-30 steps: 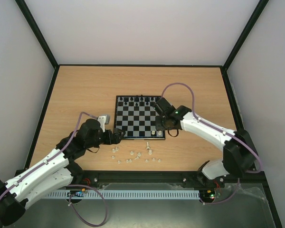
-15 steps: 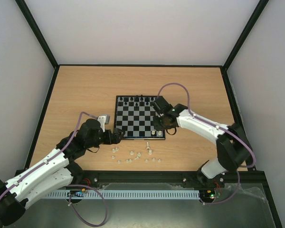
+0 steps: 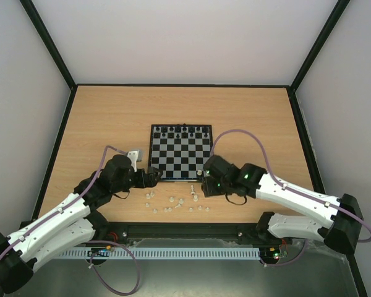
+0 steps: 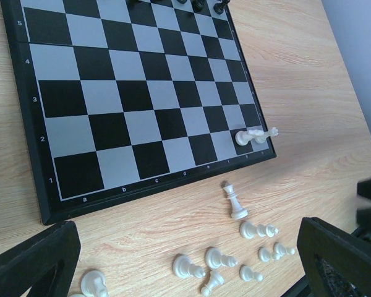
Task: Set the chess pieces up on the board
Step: Pick up the chess piece at the center of the board.
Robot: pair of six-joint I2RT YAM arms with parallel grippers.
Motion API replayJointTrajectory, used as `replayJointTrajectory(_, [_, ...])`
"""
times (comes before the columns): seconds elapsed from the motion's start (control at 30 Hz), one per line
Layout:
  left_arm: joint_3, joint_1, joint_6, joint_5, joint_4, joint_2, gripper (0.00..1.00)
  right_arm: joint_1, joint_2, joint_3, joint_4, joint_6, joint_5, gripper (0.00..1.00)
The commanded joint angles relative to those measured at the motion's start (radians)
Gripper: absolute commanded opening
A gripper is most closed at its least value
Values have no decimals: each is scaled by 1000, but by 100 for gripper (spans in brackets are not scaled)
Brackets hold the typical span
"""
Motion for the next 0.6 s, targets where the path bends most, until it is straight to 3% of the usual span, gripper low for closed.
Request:
replayJointTrajectory(0.0, [26,-5,-5,1,20,6,99,139,5,-72,-81,180,66,57])
replayJointTrajectory(0.23, [22,-5,-2,10,14,-3,99,265,127,-85,-69,277,129,40])
replayJointTrajectory(0.57, [11,-5,-1,13,1,-21,99,281,223,-121,4,282,111,33])
